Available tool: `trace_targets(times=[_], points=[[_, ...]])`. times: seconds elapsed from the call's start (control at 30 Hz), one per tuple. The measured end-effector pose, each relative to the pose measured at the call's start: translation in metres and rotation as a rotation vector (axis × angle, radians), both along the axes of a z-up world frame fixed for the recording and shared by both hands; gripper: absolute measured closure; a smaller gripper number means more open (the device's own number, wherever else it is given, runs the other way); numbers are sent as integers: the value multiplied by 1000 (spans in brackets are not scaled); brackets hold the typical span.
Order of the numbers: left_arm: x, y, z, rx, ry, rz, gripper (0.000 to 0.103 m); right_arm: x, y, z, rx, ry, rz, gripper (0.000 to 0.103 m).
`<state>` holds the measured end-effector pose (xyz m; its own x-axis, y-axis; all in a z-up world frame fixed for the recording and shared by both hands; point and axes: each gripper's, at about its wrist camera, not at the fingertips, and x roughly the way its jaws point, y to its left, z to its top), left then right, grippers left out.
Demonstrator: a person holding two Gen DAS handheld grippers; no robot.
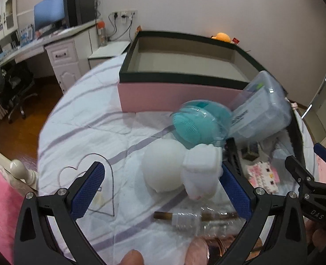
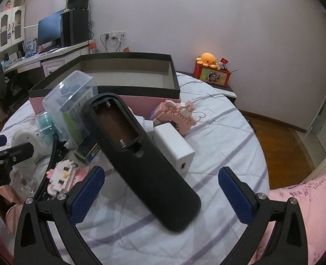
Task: Organize rigid objects
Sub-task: 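Grasp the white doll figure with the left gripper while the right grasps the black remote, then carry the doll and remote into the box tray and open both grippers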
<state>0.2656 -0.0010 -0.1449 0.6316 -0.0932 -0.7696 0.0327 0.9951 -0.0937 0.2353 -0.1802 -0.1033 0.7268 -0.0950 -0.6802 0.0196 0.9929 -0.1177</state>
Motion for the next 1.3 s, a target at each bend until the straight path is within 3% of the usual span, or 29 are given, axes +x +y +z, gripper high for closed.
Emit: trace_targets(times=[0.07, 0.17, 0.2, 0.33, 0.43, 0.53, 0.87, 1.03, 1.3], points=[[5, 2, -6, -42, 24, -7, 1, 5, -1, -2, 10, 6, 11, 2], [6, 2, -9, -61, 22, -14, 7, 9, -1, -3, 16, 18, 17, 23], [5, 2, -8, -70, 17, -19, 13, 10, -1, -4, 22, 28, 24, 36], [0, -1, -3, -109, 22, -64, 32, 11, -6, -3, 52, 40, 16, 52], [3, -2, -2, -116, 33, -77, 33, 8, -14, 1, 73, 46, 4, 71], [4, 4, -2, -150, 38, -82, 33, 8, -18, 2, 93, 59, 3, 74], [8, -1, -1, -116, 46, -83, 33, 23, -20, -1, 66, 99, 7, 77], [3, 1, 2, -133, 40, -83, 33, 11, -21, 8, 124, 88, 17, 87], [-9, 10, 10, -142, 22, -81, 33, -7, -27, 24, 236, 70, 22, 88]])
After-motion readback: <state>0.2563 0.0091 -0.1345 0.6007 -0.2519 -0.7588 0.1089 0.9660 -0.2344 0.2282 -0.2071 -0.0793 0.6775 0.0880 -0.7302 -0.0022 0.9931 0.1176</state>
